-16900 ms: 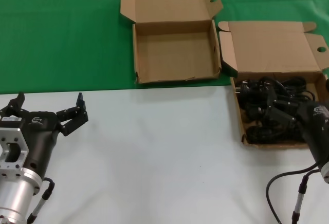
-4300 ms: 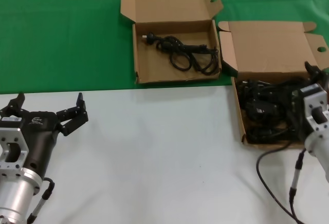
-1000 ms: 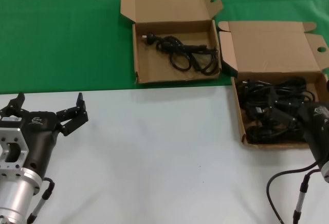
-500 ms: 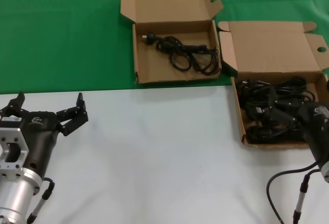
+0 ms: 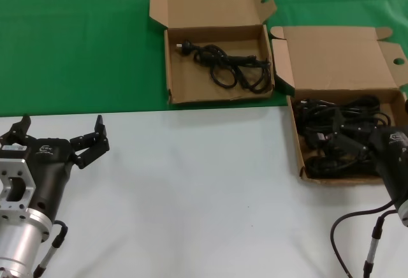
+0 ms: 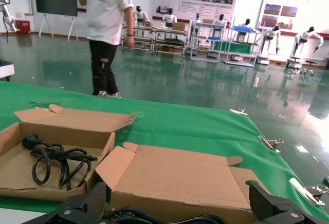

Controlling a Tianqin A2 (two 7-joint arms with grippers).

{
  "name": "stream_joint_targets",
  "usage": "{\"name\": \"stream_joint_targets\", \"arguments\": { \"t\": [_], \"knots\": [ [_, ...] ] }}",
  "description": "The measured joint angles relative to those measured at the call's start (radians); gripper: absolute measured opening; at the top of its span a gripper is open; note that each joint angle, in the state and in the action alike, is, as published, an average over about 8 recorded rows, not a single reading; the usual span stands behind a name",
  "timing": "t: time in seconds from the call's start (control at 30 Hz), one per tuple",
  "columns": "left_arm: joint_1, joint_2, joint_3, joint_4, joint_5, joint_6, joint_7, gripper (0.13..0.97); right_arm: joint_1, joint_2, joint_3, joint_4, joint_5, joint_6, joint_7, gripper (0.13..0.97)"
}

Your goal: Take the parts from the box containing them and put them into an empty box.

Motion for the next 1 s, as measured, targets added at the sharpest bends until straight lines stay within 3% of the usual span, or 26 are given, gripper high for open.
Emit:
{"name": "stream_joint_targets", "arguments": {
  "t": [1.0],
  "knots": [
    [0.000,0.000,0.000,0.000,0.000,0.000,0.000,0.966,0.000,0.000,0.000,0.000,0.000,0.000,0.000,0.966]
  ]
}}
